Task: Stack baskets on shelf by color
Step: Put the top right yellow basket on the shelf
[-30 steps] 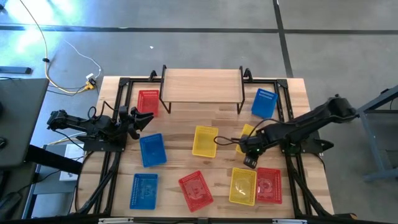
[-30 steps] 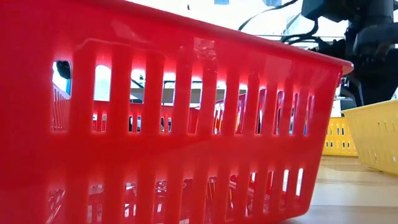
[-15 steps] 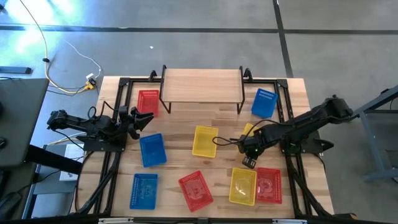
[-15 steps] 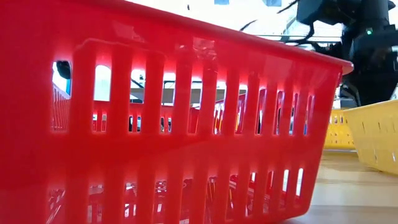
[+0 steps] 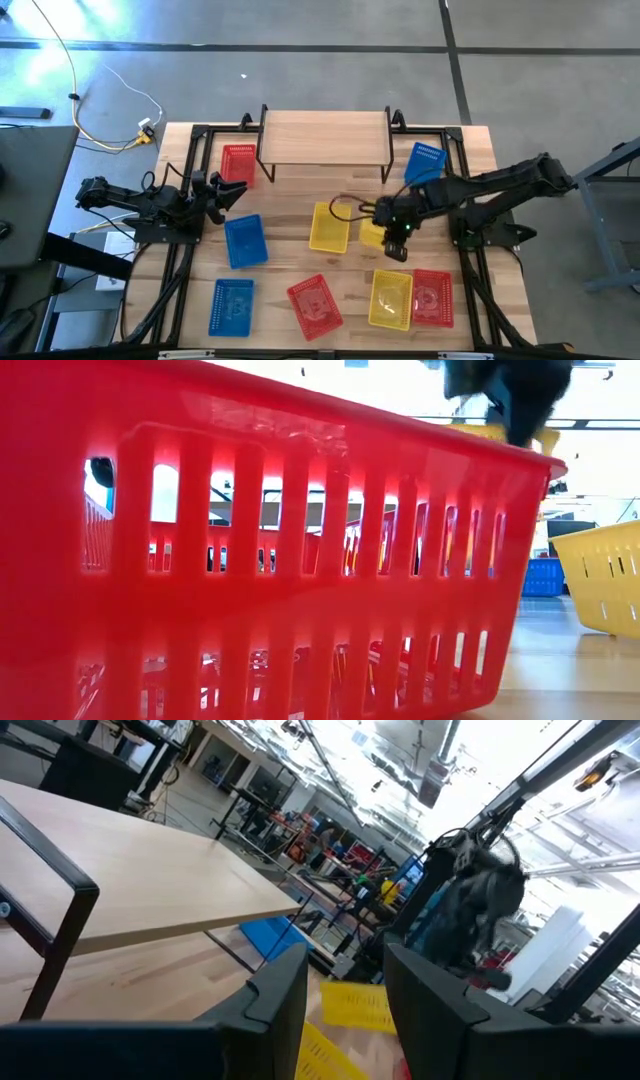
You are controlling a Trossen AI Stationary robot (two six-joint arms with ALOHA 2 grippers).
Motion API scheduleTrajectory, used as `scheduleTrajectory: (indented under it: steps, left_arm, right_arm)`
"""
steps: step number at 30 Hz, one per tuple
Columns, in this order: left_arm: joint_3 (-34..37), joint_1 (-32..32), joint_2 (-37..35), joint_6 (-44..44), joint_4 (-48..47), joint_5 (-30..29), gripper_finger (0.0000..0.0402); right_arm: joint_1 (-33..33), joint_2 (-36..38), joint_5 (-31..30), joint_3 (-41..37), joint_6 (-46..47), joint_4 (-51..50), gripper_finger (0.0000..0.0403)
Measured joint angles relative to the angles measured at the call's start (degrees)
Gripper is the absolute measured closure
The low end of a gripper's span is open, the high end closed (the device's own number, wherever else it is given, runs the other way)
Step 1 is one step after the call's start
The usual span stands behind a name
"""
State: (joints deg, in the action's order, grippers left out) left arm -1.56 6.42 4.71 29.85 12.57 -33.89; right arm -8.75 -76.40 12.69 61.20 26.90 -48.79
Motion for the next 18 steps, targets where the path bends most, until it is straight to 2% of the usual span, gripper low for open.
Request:
scheduleTrajectory:
  steps: [8, 12, 18]
  left_arm:
    - [-0.01, 0.0, 0.02, 0.01, -2.3, 0.01, 0.0275]
    - [-0.01, 0.0, 0.02, 0.02, -2.31, 0.02, 0.0275]
    - [-0.01, 0.0, 0.0, 0.02, -2.35, 0.2, 0.0275]
  right_arm:
    - [5.73, 0.0, -1.52, 10.94, -14.12, -4.84, 0.0403]
    - [8.69, 0.0, -8.88, 15.74, -23.24, -5.89, 0.0403]
    - [12.75, 0.0, -24.44, 21.88, -38.7, -6.3, 0.0403]
